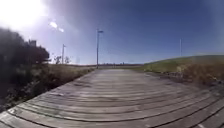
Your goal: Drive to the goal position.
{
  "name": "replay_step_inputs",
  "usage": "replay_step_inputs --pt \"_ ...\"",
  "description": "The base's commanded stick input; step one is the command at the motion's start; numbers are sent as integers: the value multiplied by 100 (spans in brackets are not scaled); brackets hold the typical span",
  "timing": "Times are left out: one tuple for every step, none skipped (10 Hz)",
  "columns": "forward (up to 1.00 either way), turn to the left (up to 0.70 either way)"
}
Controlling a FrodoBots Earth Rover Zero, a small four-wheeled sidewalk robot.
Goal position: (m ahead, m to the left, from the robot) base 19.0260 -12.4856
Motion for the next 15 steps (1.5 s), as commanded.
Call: replay_step_inputs --pt "70 0" --pt "70 0" --pt "70 0" --pt "70 0" --pt "70 0" --pt "70 0" --pt "70 0" --pt "70 0" --pt "70 -8" --pt "70 -23" --pt "70 -34" --pt "70 -29" --pt "70 0" --pt "70 0" --pt "70 0"
